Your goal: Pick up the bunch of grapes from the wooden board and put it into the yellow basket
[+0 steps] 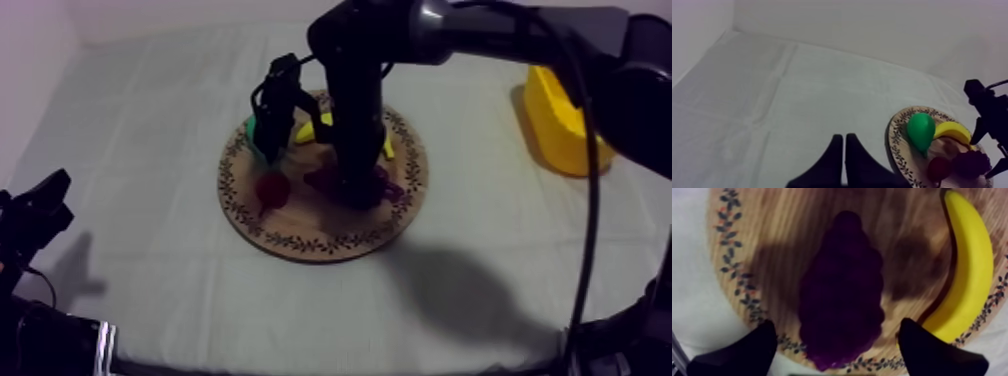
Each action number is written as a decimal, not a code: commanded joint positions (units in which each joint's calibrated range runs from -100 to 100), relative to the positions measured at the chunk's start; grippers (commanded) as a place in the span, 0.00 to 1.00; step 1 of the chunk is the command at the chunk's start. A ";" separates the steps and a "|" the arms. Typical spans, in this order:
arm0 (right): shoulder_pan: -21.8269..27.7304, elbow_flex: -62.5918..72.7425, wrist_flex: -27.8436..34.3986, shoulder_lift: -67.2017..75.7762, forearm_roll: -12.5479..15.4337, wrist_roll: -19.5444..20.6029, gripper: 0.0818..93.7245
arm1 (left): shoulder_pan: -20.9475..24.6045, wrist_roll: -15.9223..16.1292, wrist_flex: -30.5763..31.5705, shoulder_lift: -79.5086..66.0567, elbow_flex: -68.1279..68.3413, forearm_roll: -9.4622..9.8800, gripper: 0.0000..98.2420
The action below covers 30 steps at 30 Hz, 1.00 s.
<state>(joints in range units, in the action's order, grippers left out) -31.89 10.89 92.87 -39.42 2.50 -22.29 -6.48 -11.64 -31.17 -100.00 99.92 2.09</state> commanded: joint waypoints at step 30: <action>3.05 1.08 0.16 7.24 0.59 -1.04 0.24 | 0.00 -0.01 0.05 0.00 -0.03 0.03 0.00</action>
<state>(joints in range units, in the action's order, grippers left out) -29.19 12.36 93.66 -35.78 3.01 -23.44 -6.48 -11.64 -31.17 -100.00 99.92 2.09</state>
